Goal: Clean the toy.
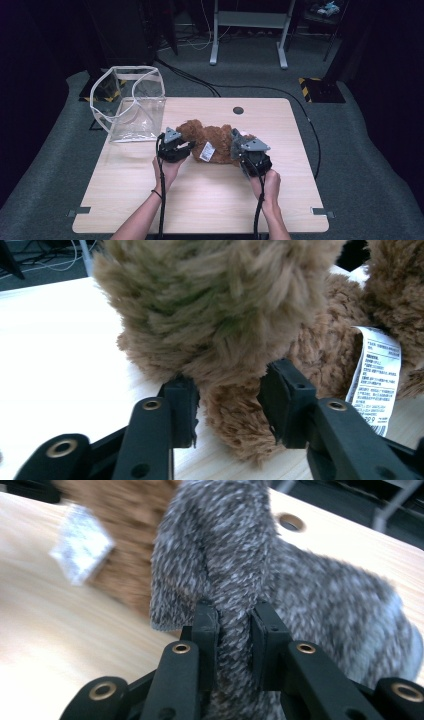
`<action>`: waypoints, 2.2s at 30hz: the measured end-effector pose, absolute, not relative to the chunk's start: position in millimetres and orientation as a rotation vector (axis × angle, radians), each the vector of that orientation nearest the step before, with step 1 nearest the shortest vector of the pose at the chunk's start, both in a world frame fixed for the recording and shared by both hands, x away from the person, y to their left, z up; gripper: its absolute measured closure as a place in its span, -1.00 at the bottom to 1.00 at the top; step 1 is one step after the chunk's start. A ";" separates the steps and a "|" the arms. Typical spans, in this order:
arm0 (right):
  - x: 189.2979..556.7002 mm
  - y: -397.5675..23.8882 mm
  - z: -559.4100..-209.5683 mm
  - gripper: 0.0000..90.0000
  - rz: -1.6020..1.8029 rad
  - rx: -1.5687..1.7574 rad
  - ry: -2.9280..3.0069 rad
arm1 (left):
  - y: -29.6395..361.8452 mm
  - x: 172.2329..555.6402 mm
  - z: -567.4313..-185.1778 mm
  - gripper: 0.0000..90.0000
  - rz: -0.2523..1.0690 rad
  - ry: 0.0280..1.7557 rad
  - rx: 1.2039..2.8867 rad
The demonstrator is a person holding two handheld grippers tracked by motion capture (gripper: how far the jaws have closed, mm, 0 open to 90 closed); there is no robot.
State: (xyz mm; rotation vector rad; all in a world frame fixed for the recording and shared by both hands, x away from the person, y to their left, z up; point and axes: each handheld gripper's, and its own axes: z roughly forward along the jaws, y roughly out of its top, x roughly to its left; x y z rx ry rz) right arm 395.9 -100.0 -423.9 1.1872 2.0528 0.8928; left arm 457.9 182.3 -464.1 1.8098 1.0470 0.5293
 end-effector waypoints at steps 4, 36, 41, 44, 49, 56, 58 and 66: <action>389.8 -88.7 -423.5 0.69 0.941 1.140 2.094 | 182.8 457.9 -464.1 0.54 0.533 1.039 1.813; 408.5 -19.9 -469.4 0.69 0.786 0.968 2.271 | 178.8 459.4 -465.5 0.97 0.548 0.990 1.824; 406.1 -44.5 -471.9 0.69 0.765 1.062 2.229 | 178.9 459.6 -465.8 0.97 0.546 0.990 1.822; 403.7 -59.2 -473.4 0.69 0.751 1.109 2.195 | 179.1 459.6 -465.5 0.97 0.551 0.988 1.823; 397.0 -87.9 -473.1 0.69 0.741 1.173 2.139 | 179.2 459.8 -465.8 0.97 0.550 0.988 1.823; 392.7 -138.1 -466.2 0.69 0.747 1.311 2.017 | 178.7 460.1 -466.6 0.97 0.547 0.992 1.818; 392.6 -146.1 -465.2 0.69 0.756 1.334 1.998 | 178.8 460.1 -466.5 0.97 0.542 0.991 1.823; 391.3 -112.2 -460.8 0.68 0.892 1.206 2.118 | 178.3 460.3 -468.4 0.97 0.542 0.986 1.823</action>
